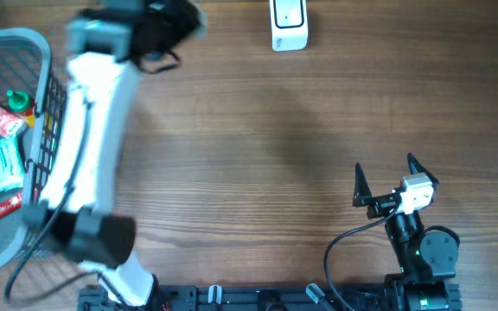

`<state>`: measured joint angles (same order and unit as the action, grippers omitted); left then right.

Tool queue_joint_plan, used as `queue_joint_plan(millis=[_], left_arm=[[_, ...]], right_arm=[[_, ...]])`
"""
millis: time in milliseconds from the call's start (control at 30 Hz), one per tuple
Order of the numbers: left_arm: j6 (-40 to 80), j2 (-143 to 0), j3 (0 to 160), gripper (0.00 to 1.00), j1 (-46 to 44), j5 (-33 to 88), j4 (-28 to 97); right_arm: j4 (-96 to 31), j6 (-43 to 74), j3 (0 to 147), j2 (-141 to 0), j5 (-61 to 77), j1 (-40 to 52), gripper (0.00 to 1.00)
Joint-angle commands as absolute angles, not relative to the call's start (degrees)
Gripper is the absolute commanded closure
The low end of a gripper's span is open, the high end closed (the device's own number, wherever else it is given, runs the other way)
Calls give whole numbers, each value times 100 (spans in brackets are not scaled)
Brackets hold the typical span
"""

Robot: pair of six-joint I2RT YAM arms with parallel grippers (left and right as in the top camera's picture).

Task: Scan the item barcode
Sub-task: 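Carry the green-capped jar out and set it on the table center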

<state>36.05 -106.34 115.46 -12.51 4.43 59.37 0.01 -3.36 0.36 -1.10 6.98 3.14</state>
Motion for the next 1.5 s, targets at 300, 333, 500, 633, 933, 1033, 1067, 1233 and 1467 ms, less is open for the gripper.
queue_joint_plan(millis=[300, 333, 500, 633, 933, 1033, 1067, 1233, 1467], left_arm=[[1817, -12661, 11563, 51, -2912, 375, 6707], [1820, -12772, 11524, 51, -2993, 375, 6667], [1824, -13170, 11507, 51, -3203, -117, 6602], [1820, -13229, 11504, 51, -3199, -272, 6539], [1675, -13244, 10903, 51, -3417, -589, 6611], [1645, -13244, 10873, 50, -3612, -589, 6694], [1531, -13242, 10873, 50, -3688, -589, 6705], [1323, -13194, 10875, 9, -3922, -1020, 6849], [1323, -12516, 10956, 0, -3809, -1234, 6816]], right_arm=[[27, -436, 30, -71, 600, 331, 0], [27, -436, 30, -71, 600, 331, 0], [27, -436, 30, -71, 600, 331, 0], [27, -436, 30, -71, 600, 331, 0], [27, -436, 30, -80, 600, 331, 0], [27, -436, 30, -80, 600, 331, 0], [27, -436, 30, -80, 600, 331, 0], [27, -436, 30, -80, 600, 331, 0], [27, -438, 30, -80, 600, 331, 0]])
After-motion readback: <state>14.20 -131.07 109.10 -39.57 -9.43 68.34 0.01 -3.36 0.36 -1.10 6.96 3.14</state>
